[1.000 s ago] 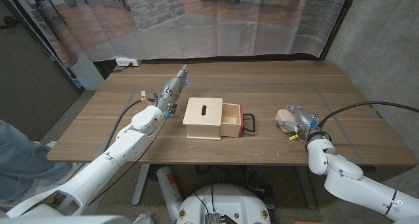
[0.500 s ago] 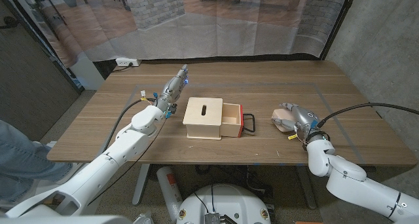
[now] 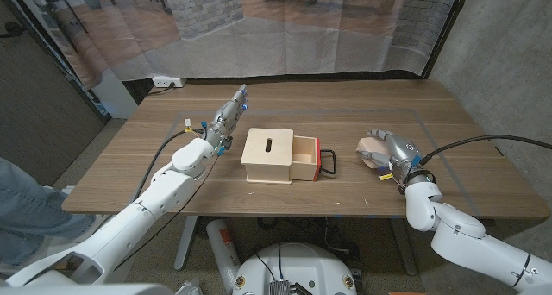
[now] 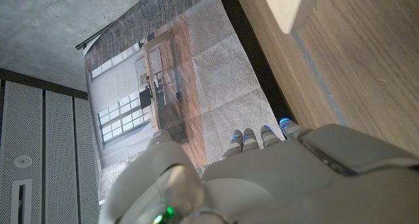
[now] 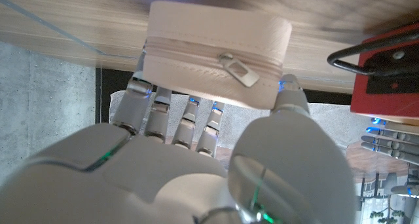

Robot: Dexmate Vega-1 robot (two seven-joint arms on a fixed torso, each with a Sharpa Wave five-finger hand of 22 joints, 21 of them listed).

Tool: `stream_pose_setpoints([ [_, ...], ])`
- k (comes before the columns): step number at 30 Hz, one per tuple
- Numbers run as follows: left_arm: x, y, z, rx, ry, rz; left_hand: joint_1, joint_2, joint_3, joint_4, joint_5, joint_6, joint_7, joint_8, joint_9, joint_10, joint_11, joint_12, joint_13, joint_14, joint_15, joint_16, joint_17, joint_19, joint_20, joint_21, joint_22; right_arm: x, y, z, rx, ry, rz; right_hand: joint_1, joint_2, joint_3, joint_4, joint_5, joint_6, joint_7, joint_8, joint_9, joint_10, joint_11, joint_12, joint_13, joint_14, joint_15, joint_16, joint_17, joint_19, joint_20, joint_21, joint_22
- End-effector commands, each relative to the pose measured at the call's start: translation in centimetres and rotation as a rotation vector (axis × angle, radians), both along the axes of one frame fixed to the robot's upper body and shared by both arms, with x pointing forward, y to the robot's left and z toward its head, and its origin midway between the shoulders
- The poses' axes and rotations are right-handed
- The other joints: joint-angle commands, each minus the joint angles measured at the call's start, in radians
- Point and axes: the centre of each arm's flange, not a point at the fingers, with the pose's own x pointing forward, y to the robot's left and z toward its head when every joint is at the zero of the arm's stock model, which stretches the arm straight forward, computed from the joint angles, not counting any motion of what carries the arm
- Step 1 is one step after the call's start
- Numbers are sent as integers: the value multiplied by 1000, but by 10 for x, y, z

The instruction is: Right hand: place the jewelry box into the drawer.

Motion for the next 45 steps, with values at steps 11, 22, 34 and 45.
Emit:
stream_pose_setpoints([
  [11,-4,3,9,10,-20,-1,8,4,-4,2,-2,2,0,0,5,-6,3,2,4,-45,0,-1,5,-119,2,2,5,-14,17,17,92,-82,137,176,151,9,4,-27,39,7,15,11,35,0,20,9,160,-250,0,13,212,-224,1,3],
  [22,-9,4,12,7,-36,6,9,5,-5,2,-3,1,0,0,5,-6,4,2,4,-45,-1,-1,5,-117,-1,3,5,-18,24,23,91,-112,191,186,158,13,7,-39,57,11,21,15,47,-4,27,12,176,-257,1,19,218,-232,3,3],
  [34,-12,7,14,5,-45,16,10,6,-7,1,-4,2,1,0,5,-4,3,2,4,-43,0,0,5,-117,-1,3,5,-25,34,30,95,-128,257,191,163,15,11,-52,68,15,24,18,72,3,41,16,186,-260,0,26,220,-235,4,4],
  [45,-9,8,15,7,-42,12,11,7,-8,1,-4,4,2,0,5,-4,4,2,4,-43,-1,0,5,-116,-2,3,5,-31,45,34,104,-140,319,193,166,15,15,-65,90,16,31,21,78,1,46,19,190,-265,-3,32,216,-236,3,4],
])
